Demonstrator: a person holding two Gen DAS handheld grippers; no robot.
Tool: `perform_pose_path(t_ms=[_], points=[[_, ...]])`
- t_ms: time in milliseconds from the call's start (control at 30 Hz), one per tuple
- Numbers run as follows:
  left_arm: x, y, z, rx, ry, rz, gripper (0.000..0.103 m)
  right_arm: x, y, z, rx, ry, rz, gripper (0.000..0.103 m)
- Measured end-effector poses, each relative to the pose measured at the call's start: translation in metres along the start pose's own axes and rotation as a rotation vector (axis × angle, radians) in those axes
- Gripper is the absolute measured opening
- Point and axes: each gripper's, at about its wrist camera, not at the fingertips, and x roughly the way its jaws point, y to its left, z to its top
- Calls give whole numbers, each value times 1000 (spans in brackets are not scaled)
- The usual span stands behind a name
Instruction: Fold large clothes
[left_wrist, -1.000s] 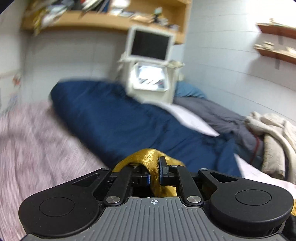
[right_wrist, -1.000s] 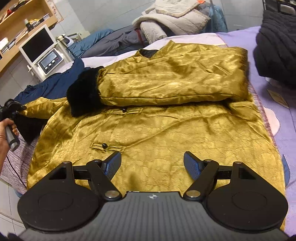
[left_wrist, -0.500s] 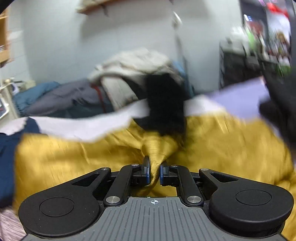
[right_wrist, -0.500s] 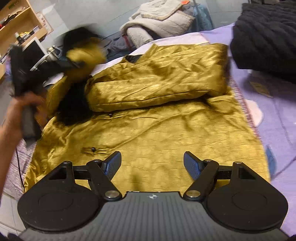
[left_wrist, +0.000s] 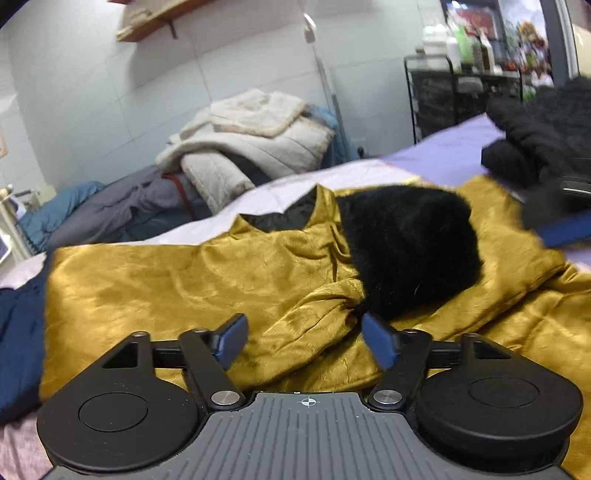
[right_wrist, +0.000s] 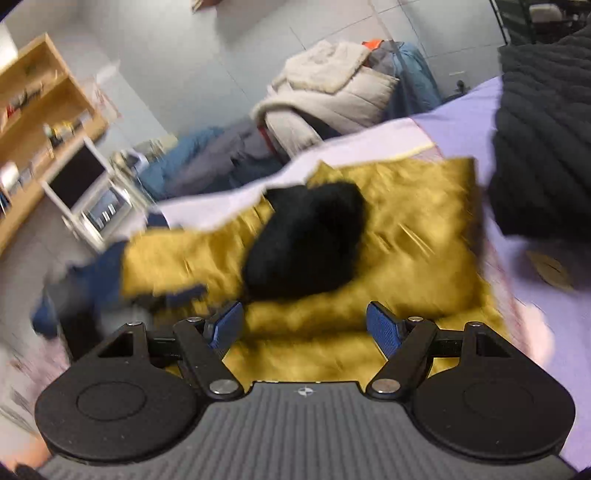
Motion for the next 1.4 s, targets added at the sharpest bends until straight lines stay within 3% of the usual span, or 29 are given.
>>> perform_pose_path(t_ms=[100,200,267,300,333,433,533,633,700,767,867,1000,1200,1267,1400], points=[[-21,13,-11,-79,-15,31,103,29,-8,19,76,5,5,77],[-38,33,-28,-128,-15,113,103,56,-12,27,112,19,-15,69],[-43,51,-37,-153,7,192,103,69,-13,27,105,34,-17,59],[-45,61,-41,-175,21,211,103,75,-12,27,101,45,-16,44],[-45,71,-44,-203,34,219,103,77,-11,26,88,45,-17,40],[-46,95,-50,-299,56,244,103,69,-2,22,8,-7,-46,24],[-46,105,-51,-341,48,270,103,41,12,23,-108,-126,-90,21],[-41,104,-48,-335,40,284,103,21,15,28,-208,-190,-174,20],[-34,103,-45,-318,62,333,103,19,4,31,-205,-178,-235,20],[-23,108,-48,-328,118,382,103,23,-16,31,-143,-133,-277,20],[-3,132,-62,-434,259,452,103,38,-41,24,-46,-34,-270,21],[1,167,-87,-596,275,379,103,50,-45,13,-71,-3,-289,25],[-2,161,-89,-551,277,398,103,61,-44,14,-95,30,-315,30],[-2,154,-84,-513,279,412,103,60,-41,15,-90,30,-321,36],[-11,147,-77,-459,267,415,103,37,-36,14,-96,-41,-302,63]])
